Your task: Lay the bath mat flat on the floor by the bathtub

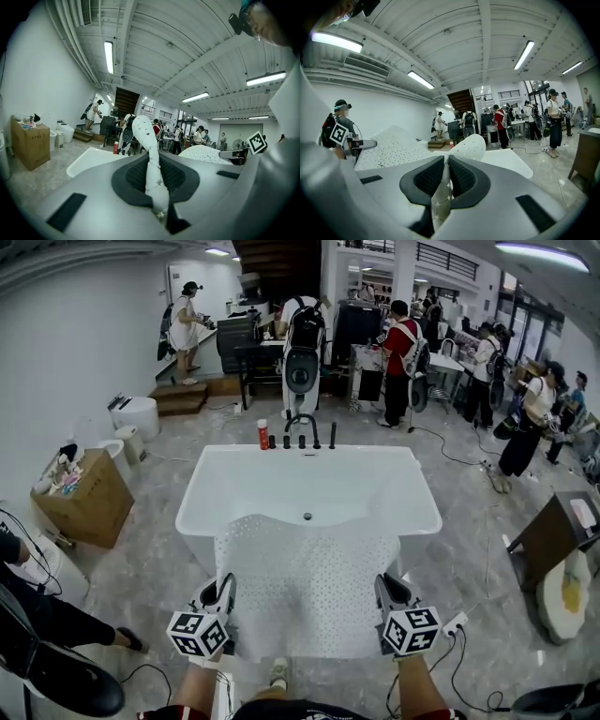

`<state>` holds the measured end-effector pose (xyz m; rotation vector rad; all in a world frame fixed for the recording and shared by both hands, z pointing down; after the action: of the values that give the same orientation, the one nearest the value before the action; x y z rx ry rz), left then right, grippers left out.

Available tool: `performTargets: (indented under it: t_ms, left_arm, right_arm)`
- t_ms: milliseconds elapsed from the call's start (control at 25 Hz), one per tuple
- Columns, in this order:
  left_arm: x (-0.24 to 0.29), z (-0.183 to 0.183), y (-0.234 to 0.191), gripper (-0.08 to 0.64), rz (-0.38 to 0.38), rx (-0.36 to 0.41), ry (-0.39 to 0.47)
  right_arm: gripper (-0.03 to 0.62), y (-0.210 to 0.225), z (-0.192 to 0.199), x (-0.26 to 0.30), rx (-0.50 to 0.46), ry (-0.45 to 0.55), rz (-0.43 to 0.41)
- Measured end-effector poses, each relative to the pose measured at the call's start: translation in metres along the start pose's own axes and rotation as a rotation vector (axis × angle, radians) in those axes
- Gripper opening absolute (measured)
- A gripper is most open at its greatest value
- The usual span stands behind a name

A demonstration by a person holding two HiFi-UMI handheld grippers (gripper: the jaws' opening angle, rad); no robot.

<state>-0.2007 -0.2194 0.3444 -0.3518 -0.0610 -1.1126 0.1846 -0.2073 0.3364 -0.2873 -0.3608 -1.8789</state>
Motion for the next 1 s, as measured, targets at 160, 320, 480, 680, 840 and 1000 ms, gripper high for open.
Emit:
performTargets:
  t_ms: [160, 320, 480, 680, 840, 1000]
  left_arm:
    - [0.011, 0.004, -0.008, 0.029, -0.002, -0.010, -0.010]
    - [0.026, 0.008, -0.017, 0.029, -0.005, -0.001, -0.025]
    - [0.040, 0.013, -0.030, 0.029, -0.013, 0.001, -0.042]
    - [0.051, 0.019, -0.039, 0.029, -0.020, -0.005, -0.060]
    - [0.062, 0.026, -0.046, 0.029, -0.019, -0.017, -0.071]
    - [0.073, 0.035, -0.056, 0.029, -0.023, -0.025, -0.084]
  right_arm:
    - [0.052, 0.004, 0.002, 0.012, 0.002, -0.009, 0.011]
    - [0.052, 0.010, 0.006, 0.027, 0.005, -0.021, 0.035]
    - [0.052, 0.013, 0.011, 0.040, 0.003, -0.037, 0.054]
    - [0.052, 0.013, 0.017, 0.054, 0.023, -0.053, 0.059]
    - [0.052, 0.015, 0.022, 0.068, 0.033, -0.065, 0.062]
    - [0.052, 0.018, 0.033, 0.084, 0.037, -0.085, 0.073]
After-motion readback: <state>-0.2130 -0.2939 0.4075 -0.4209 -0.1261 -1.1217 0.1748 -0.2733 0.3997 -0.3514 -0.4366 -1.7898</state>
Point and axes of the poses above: the fingertips, and each gripper's own axes: x forward along the fingers, y to its right, z out of its underside, the point moved 6 cm from there along -x, backward along the fingers, and after that the axes turned 7 degrees about -y, right-handed, at the moved point
